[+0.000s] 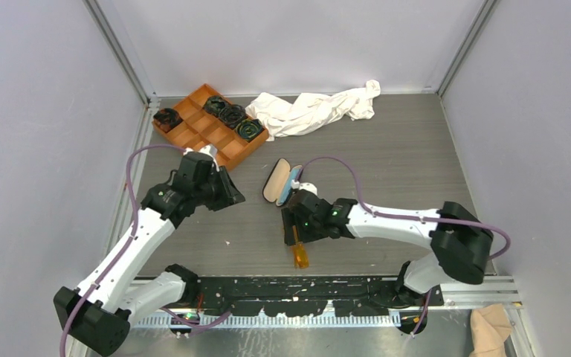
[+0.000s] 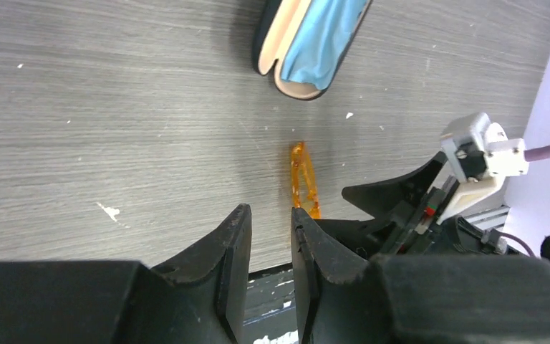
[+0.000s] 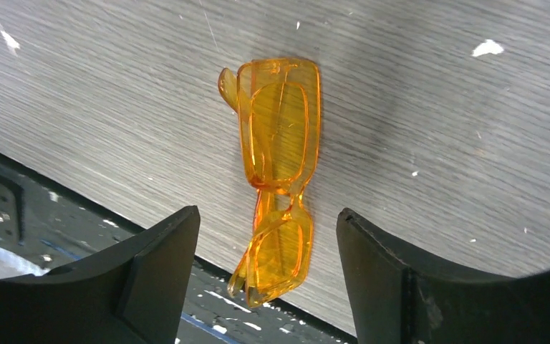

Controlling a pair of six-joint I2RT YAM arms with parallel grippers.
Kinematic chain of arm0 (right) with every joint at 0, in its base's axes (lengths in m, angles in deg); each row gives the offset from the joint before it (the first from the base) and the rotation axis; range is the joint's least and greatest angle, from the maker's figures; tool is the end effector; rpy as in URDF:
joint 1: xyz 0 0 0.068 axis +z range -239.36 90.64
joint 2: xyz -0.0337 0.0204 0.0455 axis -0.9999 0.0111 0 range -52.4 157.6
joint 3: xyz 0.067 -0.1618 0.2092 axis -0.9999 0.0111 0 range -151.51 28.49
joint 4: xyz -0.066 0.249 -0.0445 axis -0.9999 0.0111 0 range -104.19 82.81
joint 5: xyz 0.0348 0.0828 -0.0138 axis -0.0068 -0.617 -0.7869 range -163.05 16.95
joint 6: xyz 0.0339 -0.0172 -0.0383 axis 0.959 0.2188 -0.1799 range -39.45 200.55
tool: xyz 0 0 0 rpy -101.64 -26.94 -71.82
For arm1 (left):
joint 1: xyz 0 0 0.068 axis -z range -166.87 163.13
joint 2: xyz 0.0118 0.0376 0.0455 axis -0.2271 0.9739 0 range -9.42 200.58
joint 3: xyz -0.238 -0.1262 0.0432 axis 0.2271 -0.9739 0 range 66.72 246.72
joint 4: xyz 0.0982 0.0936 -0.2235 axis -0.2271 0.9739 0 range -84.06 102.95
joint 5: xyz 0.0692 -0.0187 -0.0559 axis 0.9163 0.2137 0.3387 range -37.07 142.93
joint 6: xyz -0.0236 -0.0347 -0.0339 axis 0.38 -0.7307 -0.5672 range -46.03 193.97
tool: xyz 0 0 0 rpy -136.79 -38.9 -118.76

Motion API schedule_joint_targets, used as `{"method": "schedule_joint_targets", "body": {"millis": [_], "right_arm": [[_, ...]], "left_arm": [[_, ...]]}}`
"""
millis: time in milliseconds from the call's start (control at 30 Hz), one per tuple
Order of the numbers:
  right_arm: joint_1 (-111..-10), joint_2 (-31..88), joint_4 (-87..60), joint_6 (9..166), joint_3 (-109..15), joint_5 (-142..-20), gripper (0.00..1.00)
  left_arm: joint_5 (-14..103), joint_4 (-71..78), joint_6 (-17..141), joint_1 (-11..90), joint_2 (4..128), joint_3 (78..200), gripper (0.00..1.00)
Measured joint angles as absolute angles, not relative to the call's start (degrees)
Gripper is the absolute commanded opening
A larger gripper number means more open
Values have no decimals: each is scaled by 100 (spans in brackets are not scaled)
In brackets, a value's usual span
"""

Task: Organize the sunglasses
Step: Adjust the sunglasses at the center of the board.

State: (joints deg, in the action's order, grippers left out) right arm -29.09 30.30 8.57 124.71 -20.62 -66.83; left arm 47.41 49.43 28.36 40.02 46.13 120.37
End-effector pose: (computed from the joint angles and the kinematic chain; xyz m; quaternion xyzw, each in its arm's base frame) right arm 0.1443 0.2450 0.1987 -0.1184 0.9486 0.1966 0.2181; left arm 0.1718 -0.0910 0.3051 -0.1322 0.9148 -0.2601 0.2794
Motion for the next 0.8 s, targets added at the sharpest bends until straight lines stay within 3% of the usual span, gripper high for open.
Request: {"method": "schedule_joint_targets", "body": {"millis": [167,633,800], "right_arm": [[-2909,3795,1063,11988,-2427,-7026,76],[-2691,4604,1736,11680,-3106,-6574,44],[-2492,4739,2012,11665,-3321,-6154,37]], "left_arm": [[4531,5059,2935,3884,4737,11924,29],[4431,5181,3099,3832,4809,11854,32],[4494,5210,3118,3786,4807,11856,32]]}}
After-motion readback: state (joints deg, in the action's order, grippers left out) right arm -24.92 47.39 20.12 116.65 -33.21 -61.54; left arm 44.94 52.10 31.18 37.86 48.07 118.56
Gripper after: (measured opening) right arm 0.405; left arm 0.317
